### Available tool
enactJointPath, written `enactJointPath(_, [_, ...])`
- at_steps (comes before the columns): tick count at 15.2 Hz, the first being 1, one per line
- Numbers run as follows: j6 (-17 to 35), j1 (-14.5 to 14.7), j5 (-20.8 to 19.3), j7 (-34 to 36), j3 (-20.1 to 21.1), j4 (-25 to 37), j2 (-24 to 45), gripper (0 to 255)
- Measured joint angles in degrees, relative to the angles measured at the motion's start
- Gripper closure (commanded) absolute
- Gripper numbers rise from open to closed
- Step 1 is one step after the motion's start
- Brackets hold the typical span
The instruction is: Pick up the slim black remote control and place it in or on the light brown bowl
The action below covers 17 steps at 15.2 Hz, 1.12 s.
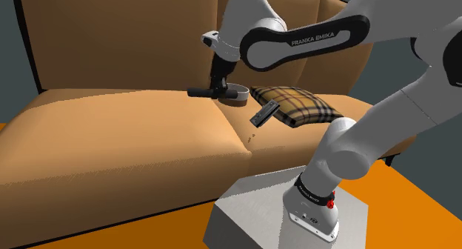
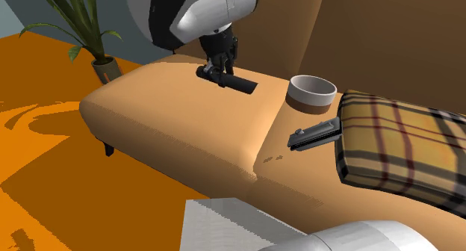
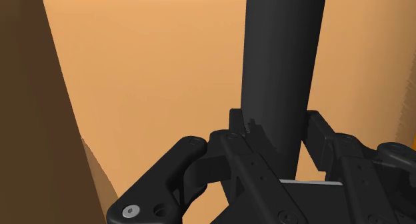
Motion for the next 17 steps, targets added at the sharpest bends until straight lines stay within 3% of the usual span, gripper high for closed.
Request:
enactJointPath(9, [4.8, -4.7, -1.6, -12.5, -9.7, 0.4, 2.9, 255])
enactJointPath(17, [7.2, -8.1, -0.1, -25.4, -18.5, 6.6, 9.5, 255])
